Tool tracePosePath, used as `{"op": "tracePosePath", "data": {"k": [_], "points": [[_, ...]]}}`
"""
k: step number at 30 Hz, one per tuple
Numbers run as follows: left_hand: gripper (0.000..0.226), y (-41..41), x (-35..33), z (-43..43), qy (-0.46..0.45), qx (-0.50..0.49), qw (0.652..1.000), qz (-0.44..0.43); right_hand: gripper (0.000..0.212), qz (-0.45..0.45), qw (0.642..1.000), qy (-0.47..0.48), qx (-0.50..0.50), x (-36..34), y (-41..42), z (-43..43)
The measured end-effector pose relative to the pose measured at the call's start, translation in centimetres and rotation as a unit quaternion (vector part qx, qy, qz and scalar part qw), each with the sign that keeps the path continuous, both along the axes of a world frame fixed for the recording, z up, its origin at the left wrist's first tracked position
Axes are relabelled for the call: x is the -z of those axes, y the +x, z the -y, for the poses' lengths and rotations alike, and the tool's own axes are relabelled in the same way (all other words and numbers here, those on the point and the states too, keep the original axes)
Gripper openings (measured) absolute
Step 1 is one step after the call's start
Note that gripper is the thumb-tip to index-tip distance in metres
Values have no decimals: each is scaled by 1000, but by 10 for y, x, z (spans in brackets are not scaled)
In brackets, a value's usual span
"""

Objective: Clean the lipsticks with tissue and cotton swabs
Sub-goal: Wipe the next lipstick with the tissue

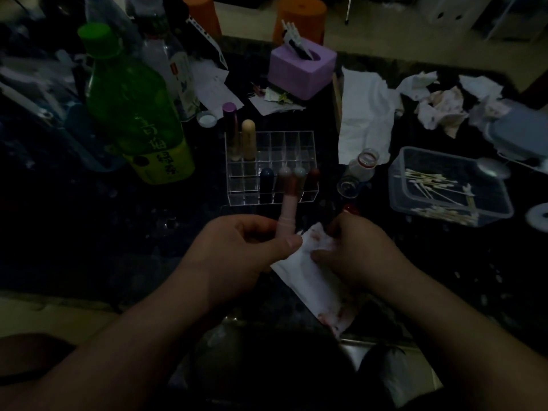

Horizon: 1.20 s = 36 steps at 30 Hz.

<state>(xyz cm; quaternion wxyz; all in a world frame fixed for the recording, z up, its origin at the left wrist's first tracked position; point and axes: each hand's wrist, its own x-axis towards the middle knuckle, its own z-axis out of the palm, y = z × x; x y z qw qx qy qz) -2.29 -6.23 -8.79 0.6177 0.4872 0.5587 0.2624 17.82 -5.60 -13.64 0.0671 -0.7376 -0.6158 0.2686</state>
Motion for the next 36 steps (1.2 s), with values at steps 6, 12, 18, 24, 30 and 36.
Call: {"op": "tracePosePath", "data": {"k": [6,12,18,24,30,36], "points": [[18,0,2,1,76,79,990,-88,27,-54,998,-26,-31,-14,1,5],[18,6,-7,4,132,192,961,-147,21,-297,953,-63,-19,-46,10,24],[23,11,-8,6,98,166,980,-54,33,-513,835,-162,119,-51,16,39],[27,14,-13,7,14,153,987,49,46,-660,669,-311,142,-54,16,42],[13,13,-11,3,-42,128,989,61,5,-545,814,-114,166,-52,13,38],[24,11,1,1,98,79,987,-98,19,-460,870,46,171,-53,6,36]]}}
